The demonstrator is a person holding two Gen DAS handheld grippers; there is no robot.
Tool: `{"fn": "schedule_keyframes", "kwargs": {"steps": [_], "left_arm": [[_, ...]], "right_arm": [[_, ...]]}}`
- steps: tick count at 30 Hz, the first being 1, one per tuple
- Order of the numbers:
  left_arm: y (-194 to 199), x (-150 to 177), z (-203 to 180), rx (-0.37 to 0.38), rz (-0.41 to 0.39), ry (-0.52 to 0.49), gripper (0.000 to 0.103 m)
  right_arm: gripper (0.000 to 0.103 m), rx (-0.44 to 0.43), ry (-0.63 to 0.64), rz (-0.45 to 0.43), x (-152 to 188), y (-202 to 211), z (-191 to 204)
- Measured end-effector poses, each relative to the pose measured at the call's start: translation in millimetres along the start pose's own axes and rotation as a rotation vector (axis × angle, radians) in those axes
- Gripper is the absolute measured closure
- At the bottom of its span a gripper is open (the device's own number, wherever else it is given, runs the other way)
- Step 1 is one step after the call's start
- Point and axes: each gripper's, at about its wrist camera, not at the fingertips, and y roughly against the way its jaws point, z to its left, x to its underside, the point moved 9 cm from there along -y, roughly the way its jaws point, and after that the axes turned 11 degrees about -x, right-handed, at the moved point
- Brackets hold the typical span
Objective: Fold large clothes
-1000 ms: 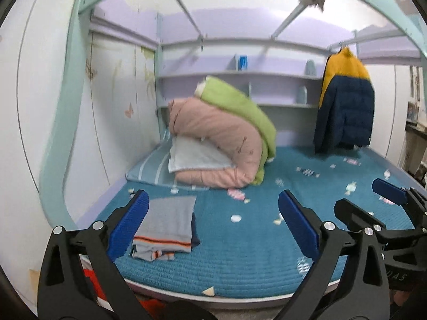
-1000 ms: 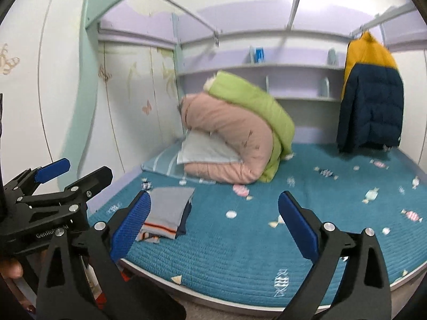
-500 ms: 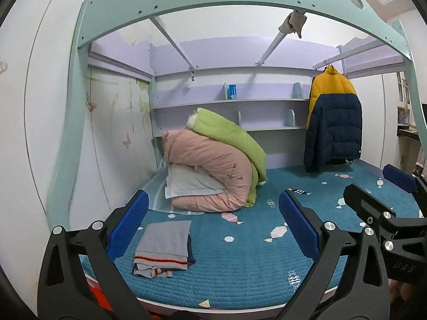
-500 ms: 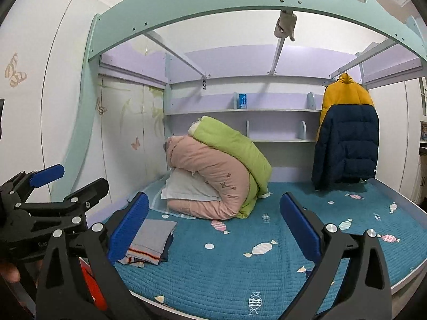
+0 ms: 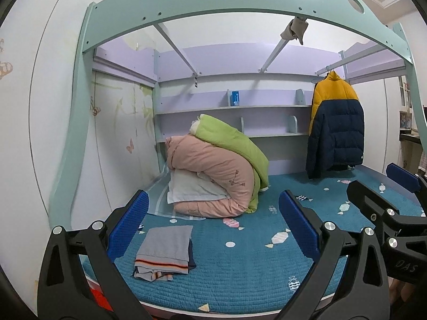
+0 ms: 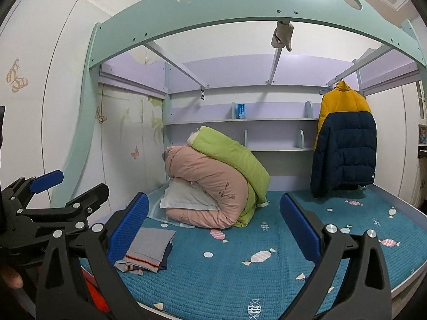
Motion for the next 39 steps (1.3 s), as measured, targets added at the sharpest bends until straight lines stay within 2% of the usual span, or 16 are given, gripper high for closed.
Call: {"fn": "schedule_keyframes", "kwargs": {"steps": [39], "left_arm": [[-1.3, 1.4, -4.9, -0.027, -0.004, 0.017, 0.005]], "right_arm": [[0.008, -0.035, -0.019, 0.001, -1.3, -5.1, -2.3]]}}
